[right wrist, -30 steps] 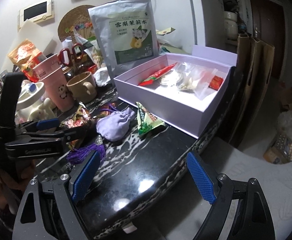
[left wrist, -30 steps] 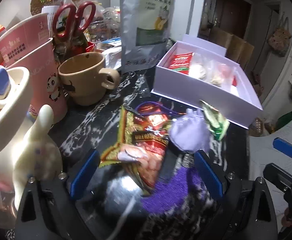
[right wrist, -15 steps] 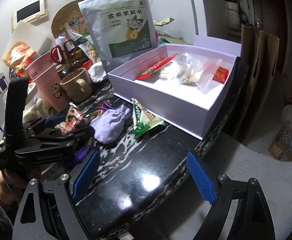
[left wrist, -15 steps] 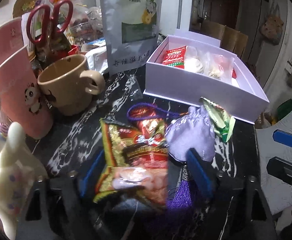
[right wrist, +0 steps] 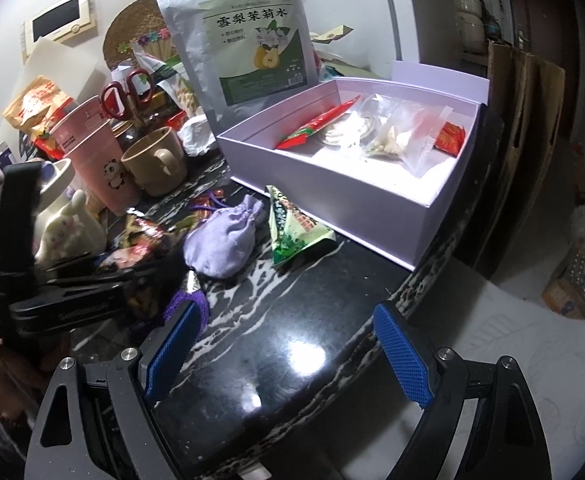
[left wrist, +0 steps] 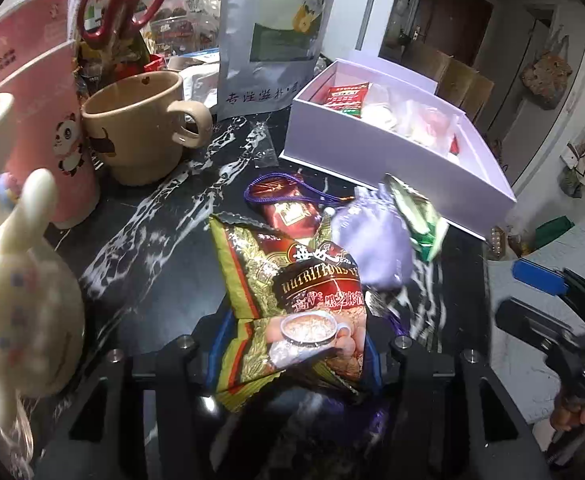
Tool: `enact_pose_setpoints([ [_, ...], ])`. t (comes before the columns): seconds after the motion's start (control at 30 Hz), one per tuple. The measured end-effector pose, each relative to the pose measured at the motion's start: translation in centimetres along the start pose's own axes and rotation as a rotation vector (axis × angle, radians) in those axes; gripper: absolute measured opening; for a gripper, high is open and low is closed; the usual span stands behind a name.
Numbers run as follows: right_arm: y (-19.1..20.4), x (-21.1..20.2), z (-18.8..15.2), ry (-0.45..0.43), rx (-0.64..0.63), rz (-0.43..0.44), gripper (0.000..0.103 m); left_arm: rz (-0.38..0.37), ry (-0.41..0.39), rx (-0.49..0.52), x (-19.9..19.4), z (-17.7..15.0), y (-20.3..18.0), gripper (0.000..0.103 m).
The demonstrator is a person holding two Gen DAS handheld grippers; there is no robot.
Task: Organize soft objects
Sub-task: 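Grasp the gold-and-red snack bag on the counter with the left gripper, then grasp the green triangular snack packet with the right gripper while the left holds the bag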
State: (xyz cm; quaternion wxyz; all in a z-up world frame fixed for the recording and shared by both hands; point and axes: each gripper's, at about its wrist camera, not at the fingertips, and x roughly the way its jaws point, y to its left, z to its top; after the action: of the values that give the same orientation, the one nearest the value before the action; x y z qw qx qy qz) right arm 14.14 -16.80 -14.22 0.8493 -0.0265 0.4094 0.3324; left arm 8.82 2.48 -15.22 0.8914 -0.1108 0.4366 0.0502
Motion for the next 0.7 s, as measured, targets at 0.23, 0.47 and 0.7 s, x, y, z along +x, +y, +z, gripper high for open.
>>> enact_pose_setpoints([
  [0.23,-0.1,0.6,0.3,0.007,-0.013,-0.01,0.089,0.02,-0.011,-0.019,-2.0,-0.8,-0.5,0.052],
  [0.47,0.1,2.7,1.9,0.011,-0.064,-0.031,0.084,0.043,-0.029,-0.031,-2.7,-1.1,-0.4,0.052],
  [0.7,-0.1,6.1,3.6,0.048,-0.081,-0.004,0.068,0.051,-0.023,-0.046,-2.0,-1.1,0.2,0.052],
])
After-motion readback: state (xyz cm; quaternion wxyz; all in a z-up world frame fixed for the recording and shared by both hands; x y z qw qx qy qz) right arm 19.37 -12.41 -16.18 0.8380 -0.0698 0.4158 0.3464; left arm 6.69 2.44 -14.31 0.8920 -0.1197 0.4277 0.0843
